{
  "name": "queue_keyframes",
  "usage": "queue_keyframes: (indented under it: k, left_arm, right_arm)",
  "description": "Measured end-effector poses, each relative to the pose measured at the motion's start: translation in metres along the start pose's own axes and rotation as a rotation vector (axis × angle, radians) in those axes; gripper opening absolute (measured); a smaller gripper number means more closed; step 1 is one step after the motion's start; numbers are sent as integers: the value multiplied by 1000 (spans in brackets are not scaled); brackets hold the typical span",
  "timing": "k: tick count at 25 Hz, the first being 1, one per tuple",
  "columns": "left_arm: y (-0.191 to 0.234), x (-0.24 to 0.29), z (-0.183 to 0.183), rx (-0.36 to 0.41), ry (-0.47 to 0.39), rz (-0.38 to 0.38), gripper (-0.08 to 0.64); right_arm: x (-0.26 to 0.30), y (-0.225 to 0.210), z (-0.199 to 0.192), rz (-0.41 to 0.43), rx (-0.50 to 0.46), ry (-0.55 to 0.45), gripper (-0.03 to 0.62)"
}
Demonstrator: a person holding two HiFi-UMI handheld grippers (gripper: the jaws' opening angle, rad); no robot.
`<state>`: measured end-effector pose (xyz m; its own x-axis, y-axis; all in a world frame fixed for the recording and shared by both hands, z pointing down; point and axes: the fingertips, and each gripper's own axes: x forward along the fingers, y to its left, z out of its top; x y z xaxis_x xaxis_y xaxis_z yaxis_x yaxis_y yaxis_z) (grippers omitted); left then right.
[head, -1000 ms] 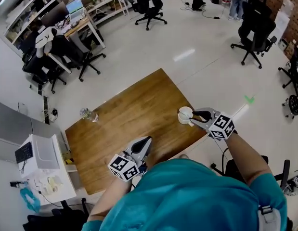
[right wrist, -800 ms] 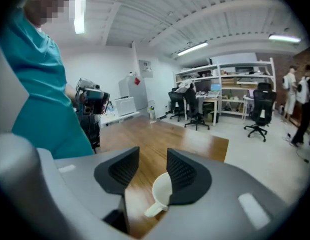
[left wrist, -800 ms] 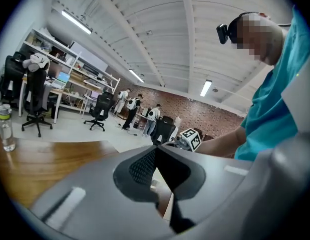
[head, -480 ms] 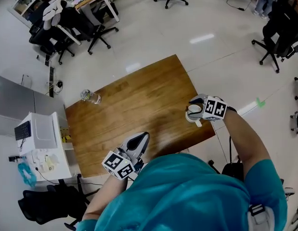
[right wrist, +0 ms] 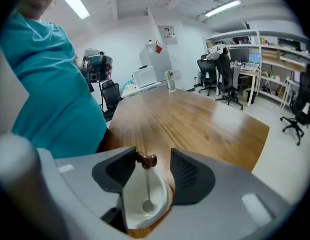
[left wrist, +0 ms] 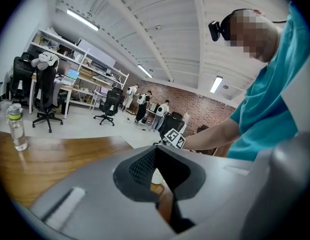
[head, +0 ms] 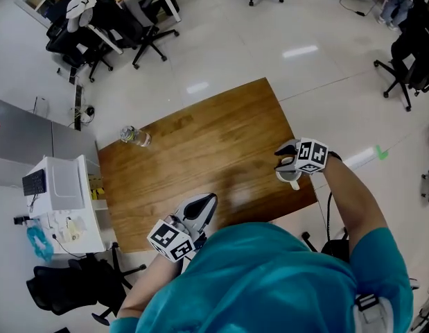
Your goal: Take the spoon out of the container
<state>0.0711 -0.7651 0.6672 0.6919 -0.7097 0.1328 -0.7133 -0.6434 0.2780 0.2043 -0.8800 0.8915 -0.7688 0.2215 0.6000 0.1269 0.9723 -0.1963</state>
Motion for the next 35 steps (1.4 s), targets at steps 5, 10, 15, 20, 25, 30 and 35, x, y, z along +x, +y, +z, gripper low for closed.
queue_keyframes:
  k: [5,10,15,20,25,30,35]
  left_arm:
    - [7,3,-7,-6,15,11,3]
    - [5,10,-8,-8,19,13,3]
    - [-2,13,-5,-8,14,15,3]
    - [-15,10,5,-5,-12,28,3]
    - [-31,0,19,-5,-49,66,3]
    - [-77,-35,-14,21,-83,88,2]
    - [-100,-92,-30,71,-98,75,3]
  right_arm:
    - [3,-2,-2,38,49,-56,142]
    - [-4,-8,0,11,63,-106,51]
    - [-28,-2,19,-13,96,-208,49]
    - [-81,10,56,-114,155,-360,49]
    - [-143,41,107,-224,196,-535,49]
    - [-149,132,108,-252,214,-693,49]
    - [-110,222,131,-249,225,-797,48]
